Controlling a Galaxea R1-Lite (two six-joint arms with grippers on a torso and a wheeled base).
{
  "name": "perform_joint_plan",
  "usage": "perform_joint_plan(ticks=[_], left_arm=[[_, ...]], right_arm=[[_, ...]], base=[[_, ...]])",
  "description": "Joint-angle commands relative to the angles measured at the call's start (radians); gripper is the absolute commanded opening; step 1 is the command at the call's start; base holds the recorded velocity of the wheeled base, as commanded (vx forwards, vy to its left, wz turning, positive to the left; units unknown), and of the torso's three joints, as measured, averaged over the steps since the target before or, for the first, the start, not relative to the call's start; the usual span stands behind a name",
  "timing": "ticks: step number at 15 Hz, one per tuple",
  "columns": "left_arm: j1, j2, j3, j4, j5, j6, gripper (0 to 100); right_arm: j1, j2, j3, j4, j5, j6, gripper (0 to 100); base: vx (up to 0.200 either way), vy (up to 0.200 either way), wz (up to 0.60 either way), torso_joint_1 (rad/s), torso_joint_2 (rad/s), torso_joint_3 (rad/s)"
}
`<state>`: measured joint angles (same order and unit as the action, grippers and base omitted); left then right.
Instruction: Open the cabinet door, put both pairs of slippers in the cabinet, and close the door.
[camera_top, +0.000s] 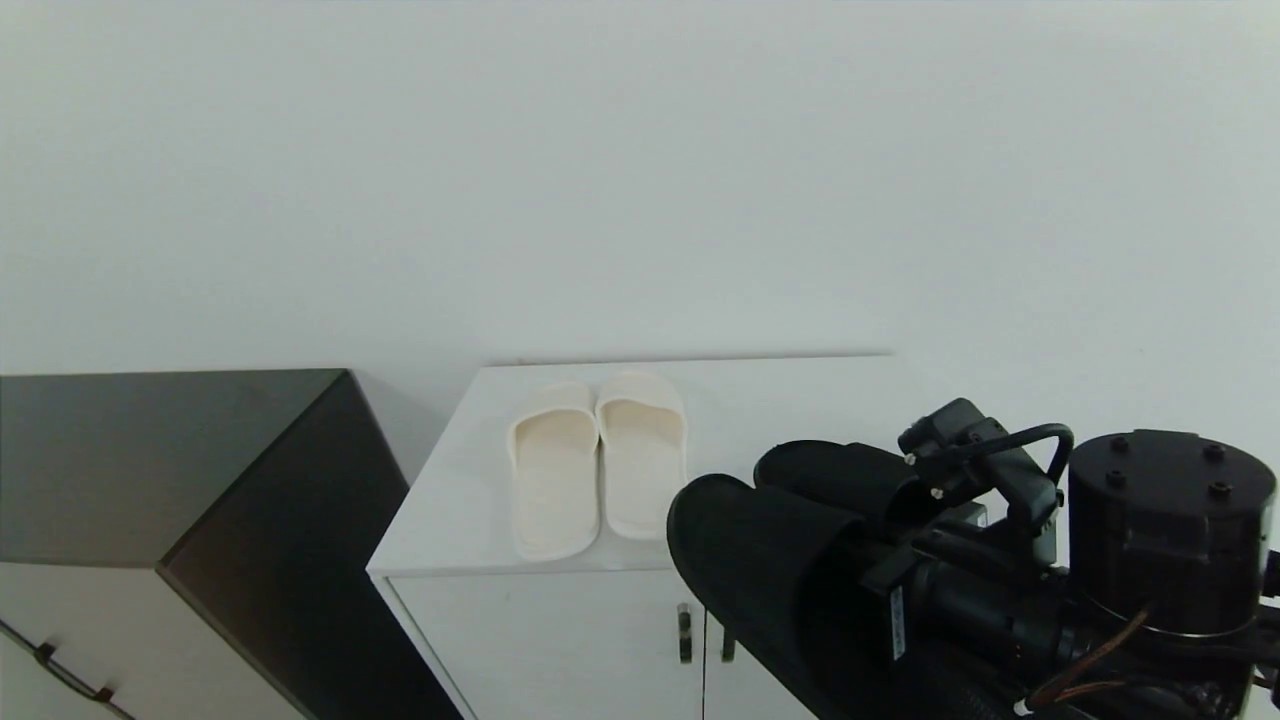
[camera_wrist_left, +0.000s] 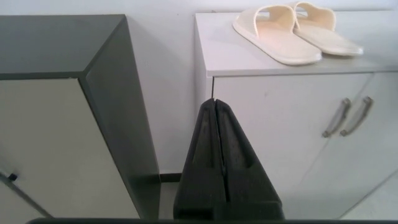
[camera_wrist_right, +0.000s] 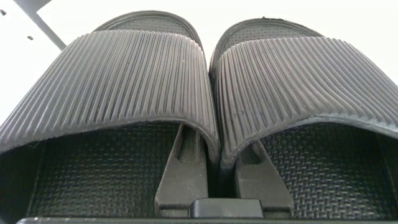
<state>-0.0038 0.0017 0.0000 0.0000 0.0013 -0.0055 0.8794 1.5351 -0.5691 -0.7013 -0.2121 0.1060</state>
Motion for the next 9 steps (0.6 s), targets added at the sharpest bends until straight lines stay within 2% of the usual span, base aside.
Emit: perform_joint_plan(ticks=[1, 5, 9], left_arm=[[-0.001, 0.000, 0.000, 0.000, 0.000, -0.001, 0], [-0.001, 0.000, 0.000, 0.000, 0.000, -0.001, 0], [-0.001, 0.000, 0.000, 0.000, 0.000, -0.001, 0]], right_arm=[[0.000, -0.012, 0.006, -0.001, 0.000, 0.000, 0], [-0.002, -0.012, 0.026, -0.010, 0.005, -0.002, 0], [-0.002, -0.010, 0.061, -0.044, 0.019, -0.008, 0]], base=[[-0.200, 0.000, 0.00, -0.002, 0.00, 0.002], [-0.200, 0.000, 0.00, -0.004, 0.00, 0.004], [0.000, 0.000, 0.00, 0.000, 0.00, 0.000]])
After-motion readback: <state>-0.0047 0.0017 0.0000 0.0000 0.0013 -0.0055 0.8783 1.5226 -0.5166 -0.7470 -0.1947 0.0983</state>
